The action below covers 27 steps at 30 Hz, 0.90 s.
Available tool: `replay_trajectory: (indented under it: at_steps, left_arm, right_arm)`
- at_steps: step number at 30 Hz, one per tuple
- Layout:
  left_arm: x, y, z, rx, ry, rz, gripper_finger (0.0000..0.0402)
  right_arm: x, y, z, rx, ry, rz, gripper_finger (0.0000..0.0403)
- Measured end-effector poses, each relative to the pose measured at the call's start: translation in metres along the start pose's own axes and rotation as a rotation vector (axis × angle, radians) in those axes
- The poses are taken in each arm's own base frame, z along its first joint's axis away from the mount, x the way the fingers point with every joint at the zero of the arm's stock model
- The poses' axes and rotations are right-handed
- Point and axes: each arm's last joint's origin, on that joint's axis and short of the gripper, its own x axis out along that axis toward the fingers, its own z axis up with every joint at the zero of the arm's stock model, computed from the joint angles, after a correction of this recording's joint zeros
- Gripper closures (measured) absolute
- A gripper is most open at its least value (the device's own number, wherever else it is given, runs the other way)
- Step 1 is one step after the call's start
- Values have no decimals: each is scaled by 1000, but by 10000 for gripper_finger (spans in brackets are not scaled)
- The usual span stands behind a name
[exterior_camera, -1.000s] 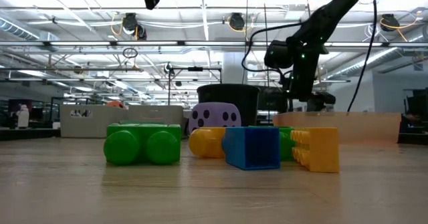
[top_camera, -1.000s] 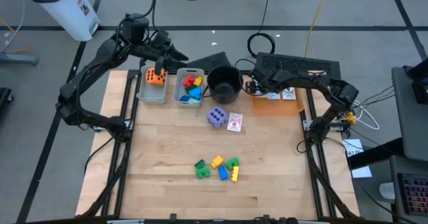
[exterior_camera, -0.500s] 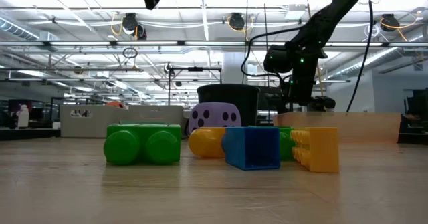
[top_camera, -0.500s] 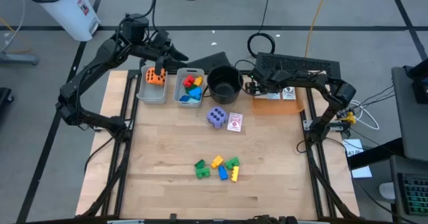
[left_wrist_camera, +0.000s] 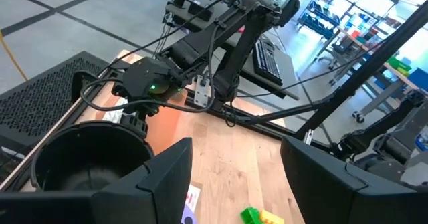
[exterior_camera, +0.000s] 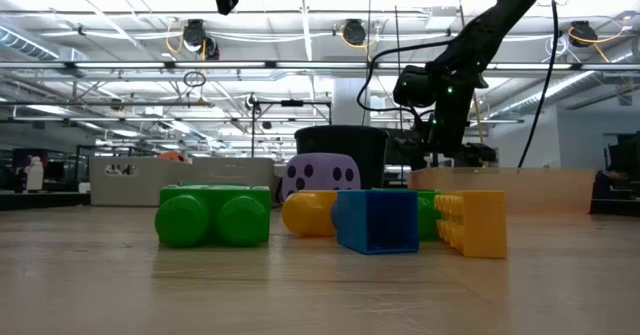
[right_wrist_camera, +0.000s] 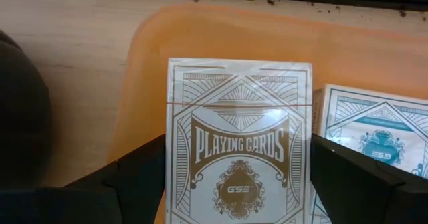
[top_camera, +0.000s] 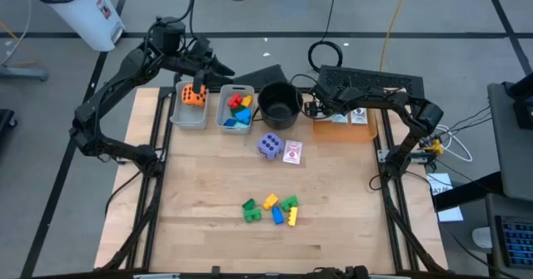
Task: Pick & Place Toys
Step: Put the brown deck of cards into the orange bin
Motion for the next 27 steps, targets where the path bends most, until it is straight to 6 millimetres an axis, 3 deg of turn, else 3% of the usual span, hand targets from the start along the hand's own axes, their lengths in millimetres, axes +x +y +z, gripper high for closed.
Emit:
replay_trajectory:
  at_steps: [27]
  left_arm:
    - [0,0,0,-10,0,0,167]
  right_arm:
    - [0,0,0,8,0,-2,101]
